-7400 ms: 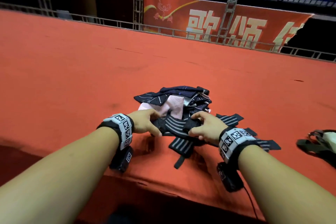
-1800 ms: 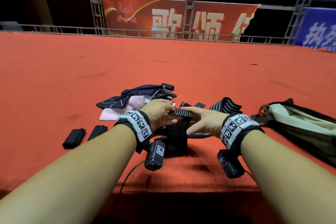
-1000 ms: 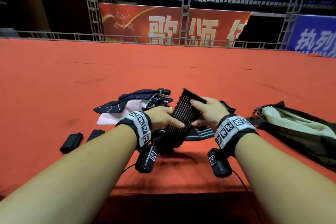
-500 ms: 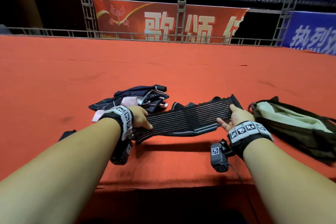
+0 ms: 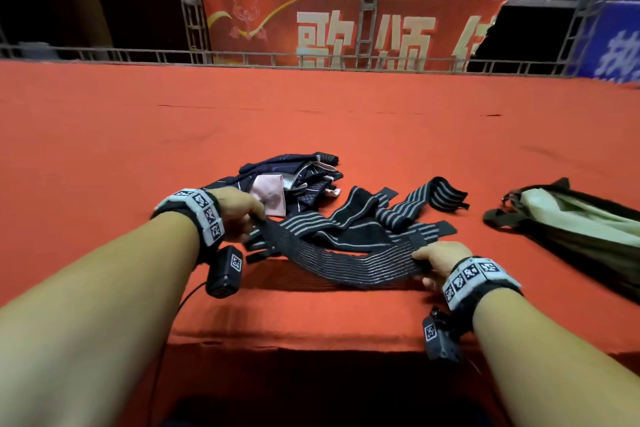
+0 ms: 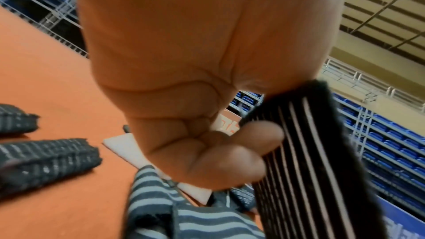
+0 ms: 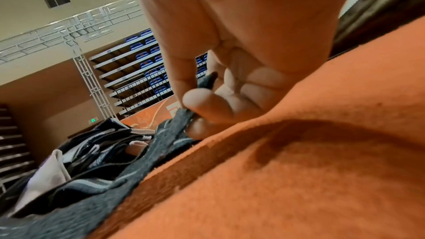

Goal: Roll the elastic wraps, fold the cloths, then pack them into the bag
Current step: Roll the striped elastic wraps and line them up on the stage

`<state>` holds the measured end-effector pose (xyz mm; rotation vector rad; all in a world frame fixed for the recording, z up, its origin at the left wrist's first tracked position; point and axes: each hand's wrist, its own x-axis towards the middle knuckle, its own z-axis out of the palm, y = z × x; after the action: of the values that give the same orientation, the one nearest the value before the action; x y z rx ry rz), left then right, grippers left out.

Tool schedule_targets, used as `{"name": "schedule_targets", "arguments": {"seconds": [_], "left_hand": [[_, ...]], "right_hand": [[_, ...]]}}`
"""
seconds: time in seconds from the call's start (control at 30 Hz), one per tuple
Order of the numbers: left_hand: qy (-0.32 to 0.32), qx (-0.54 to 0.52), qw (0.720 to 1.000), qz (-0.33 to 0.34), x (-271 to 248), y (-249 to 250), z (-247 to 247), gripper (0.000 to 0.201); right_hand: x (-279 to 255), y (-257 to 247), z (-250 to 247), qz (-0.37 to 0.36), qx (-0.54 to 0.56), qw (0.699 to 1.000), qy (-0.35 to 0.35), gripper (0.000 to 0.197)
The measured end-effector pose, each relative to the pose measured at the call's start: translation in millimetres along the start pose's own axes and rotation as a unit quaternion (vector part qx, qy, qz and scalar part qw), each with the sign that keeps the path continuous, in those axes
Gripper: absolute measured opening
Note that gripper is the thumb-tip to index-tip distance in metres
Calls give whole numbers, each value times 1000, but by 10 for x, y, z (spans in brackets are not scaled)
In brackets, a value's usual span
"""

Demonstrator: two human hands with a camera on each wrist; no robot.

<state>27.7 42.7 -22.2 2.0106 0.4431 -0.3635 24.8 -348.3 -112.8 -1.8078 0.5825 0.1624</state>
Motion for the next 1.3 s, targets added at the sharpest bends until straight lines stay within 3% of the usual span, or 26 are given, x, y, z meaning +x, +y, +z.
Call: {"name": "schedule_targets", "arguments": {"seconds": [0.17,0.3,0.37,0.4,0.43,0.47,0.53,0.6,0.67,0.7,0.73,0.77,0.87,1.3], "left_hand": [[-53,-30,998,32,-46,262,394,32],[-119,-40,991,50,-108,487,922,12],[-150,-56,985,66,-113,575,1206,10],[-164,-65,981,74,-120,612,1344,10],[-180,-72,978,80,-134,644,1478,11],[-200,-75,973,82,-129,666,1599,10],[-232,-69,966,89,-88,687,1806,15],[-222,-7,966,129,14,681,1977,29],[-171,162,951,202,112,665,2100,44],[-142,256,928,228,127,649,2146,54],[-123,335,901,248,138,634,2192,67],[-118,393,873,263,143,619,2241,80],[-117,488,815,290,132,578,2365,99],[-136,467,819,305,178,495,2410,95]], "right_hand": [[-72,16,-16,6,-77,997,-14,10],[-90,124,-98,13,-49,998,-28,4],[-98,167,-158,-10,-43,998,-37,7],[-94,195,-185,-58,-58,996,-42,8],[-23,248,-221,-114,-99,987,-56,9],[53,294,-261,-103,-76,988,-88,13],[177,357,-321,-76,-154,975,-144,28],[195,342,-330,-76,-180,969,-151,37],[94,302,-256,-70,-65,985,-146,33],[55,297,-205,-102,-48,988,-105,26],[25,275,-180,-90,-24,992,-81,17],[-14,267,-156,-34,39,997,-62,9],[-41,265,-130,5,77,995,-59,7],[-21,314,-133,-13,90,993,-77,18]]}}
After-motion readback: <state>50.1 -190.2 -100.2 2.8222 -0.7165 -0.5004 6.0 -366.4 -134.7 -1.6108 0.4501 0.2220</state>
